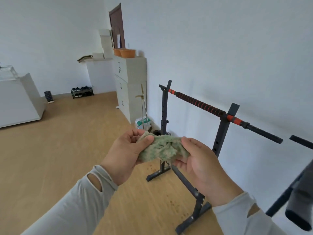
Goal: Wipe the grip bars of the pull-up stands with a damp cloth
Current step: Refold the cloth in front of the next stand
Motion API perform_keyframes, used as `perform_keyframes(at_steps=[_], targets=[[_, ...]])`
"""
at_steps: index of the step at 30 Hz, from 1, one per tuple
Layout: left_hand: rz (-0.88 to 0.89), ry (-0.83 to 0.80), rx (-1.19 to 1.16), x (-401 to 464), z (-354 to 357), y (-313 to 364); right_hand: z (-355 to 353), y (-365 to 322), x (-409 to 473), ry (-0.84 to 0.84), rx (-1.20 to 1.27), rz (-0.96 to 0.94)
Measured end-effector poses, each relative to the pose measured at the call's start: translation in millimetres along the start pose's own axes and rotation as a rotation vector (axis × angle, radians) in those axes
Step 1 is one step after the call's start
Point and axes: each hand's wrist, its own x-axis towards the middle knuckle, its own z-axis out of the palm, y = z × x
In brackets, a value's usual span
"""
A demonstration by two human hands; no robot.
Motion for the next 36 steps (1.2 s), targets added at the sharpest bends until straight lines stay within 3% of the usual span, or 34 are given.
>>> perform_keyframes(at_steps=[3, 7, 14, 18, 22, 30, 36], targets=[[-0.080, 0.002, -0.010, 13.7, -39.6, -3.2, 41.6, 11.4, 10.9, 0.049, 0.011, -0.024], [-0.032, -0.079, 0.427, 16.1, -81.8, -5.2, 88.3, 20.0, 23.4, 0.080, -0.112, -0.093], [-0.083, -0.178, 0.318, 40.2, -114.7, -5.2, 117.3, 18.4, 48.9, -0.016, -0.523, -0.173], [0.002, -0.223, 0.495, 58.9, -126.4, -4.2, 112.0, 4.0, 65.6, -0.127, -0.746, -0.167], [0.054, -0.268, 0.684, 83.2, -129.6, -0.9, 102.3, -9.9, 86.6, -0.270, -0.817, -0.118], [0.175, -0.356, 0.972, 172.3, -108.2, -14.2, 63.0, 3.0, 163.3, -0.099, -0.726, -0.263], [0.215, -0.300, 0.920, 257.5, -75.9, -8.1, 19.8, -24.3, 221.4, 0.084, -0.775, -0.285]])
